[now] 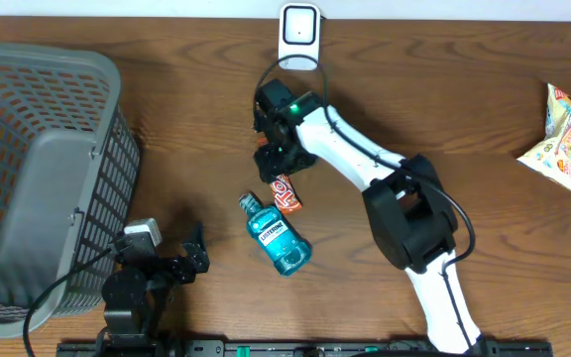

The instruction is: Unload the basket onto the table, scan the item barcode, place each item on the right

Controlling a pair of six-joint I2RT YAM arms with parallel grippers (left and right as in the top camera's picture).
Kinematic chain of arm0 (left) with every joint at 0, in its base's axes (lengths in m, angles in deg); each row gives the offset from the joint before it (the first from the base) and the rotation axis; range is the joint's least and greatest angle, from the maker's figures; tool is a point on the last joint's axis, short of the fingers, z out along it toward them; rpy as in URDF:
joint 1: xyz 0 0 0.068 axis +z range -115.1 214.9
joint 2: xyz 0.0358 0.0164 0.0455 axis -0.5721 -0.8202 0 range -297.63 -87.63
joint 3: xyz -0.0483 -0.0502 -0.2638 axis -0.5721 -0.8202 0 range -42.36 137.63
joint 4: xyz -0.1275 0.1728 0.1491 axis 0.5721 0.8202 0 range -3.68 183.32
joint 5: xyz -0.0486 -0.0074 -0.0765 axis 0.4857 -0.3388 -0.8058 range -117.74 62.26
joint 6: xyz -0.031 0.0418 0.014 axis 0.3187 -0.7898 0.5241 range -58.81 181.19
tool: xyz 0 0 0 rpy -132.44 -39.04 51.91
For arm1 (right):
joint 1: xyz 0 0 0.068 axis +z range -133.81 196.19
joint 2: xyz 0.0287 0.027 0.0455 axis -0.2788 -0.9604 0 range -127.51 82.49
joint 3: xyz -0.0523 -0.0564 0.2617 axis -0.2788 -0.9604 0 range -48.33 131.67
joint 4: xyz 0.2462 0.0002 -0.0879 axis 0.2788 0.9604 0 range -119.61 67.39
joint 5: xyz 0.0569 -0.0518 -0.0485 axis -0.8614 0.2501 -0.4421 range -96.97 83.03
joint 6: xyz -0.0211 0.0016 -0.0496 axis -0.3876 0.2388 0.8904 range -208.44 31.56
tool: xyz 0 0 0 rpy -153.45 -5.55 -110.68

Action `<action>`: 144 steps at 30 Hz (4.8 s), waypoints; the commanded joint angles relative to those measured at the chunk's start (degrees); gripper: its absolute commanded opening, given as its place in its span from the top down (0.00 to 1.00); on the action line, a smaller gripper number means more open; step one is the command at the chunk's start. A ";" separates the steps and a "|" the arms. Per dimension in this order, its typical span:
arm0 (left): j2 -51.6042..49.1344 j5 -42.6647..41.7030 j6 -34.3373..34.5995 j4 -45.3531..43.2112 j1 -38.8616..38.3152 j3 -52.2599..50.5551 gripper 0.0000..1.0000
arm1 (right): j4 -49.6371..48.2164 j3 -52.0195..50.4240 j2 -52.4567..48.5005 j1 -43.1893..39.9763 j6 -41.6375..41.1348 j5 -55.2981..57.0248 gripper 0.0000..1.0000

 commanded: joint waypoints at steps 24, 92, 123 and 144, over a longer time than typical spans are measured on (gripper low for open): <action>-0.04 -0.70 -0.72 0.92 -0.13 -0.81 0.02 | -4.48 -9.40 -2.01 -2.34 1.25 -7.32 0.58; -0.04 -0.70 -0.72 0.92 -0.13 -0.81 0.02 | 19.26 -0.72 -1.75 14.36 -46.77 71.54 0.98; -0.04 -0.70 -0.72 0.92 -0.13 -0.81 0.02 | 12.07 -0.26 -0.92 -4.20 -30.05 35.52 0.49; -0.04 -0.70 -0.72 0.92 -0.13 -0.81 0.02 | 9.01 0.24 -0.96 -2.71 -32.30 30.80 0.38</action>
